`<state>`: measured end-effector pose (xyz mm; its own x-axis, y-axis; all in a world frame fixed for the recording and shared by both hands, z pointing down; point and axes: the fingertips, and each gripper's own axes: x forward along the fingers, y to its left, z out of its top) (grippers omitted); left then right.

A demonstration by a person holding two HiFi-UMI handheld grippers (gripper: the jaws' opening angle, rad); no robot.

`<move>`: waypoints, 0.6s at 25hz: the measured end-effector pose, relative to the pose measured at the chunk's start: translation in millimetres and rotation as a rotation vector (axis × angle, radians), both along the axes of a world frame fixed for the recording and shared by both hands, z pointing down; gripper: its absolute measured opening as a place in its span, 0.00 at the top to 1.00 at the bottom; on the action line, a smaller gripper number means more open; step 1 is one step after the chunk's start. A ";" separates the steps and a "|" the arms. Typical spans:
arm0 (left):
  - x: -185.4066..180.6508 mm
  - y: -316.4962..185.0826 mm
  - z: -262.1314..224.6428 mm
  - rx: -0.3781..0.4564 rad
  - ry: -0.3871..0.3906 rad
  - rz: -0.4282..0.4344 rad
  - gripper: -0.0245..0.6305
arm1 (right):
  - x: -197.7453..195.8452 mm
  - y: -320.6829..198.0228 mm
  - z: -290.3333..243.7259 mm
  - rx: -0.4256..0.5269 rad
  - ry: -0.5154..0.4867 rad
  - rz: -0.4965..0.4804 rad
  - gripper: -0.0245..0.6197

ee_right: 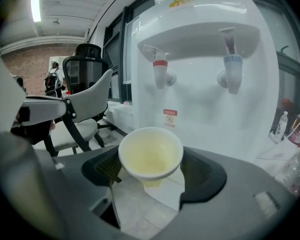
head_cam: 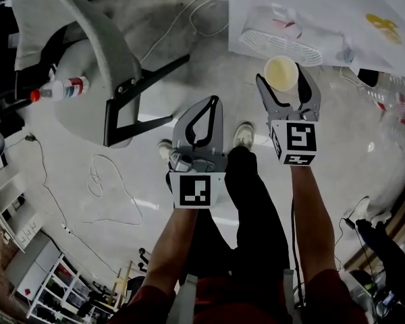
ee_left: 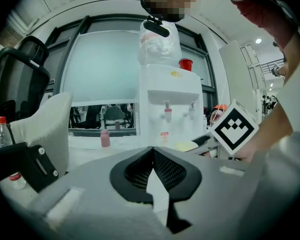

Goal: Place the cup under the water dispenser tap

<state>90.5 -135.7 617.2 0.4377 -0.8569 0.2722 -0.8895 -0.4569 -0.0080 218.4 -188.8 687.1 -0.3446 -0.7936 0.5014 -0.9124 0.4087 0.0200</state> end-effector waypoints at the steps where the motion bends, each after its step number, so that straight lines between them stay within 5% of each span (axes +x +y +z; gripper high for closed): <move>1: -0.2 0.1 0.8 -0.001 -0.006 0.005 0.96 | -0.5 -6.2 1.2 0.002 0.002 0.000 0.41; 15: -0.1 2.2 17.1 -0.042 0.014 -0.020 0.96 | 0.8 -62.0 33.6 -0.005 0.048 0.022 0.41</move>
<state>90.3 -133.5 634.3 0.4243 -0.8537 0.3020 -0.8985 -0.4384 0.0230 219.2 -250.8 720.7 -0.3028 -0.7982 0.5207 -0.9192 0.3889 0.0617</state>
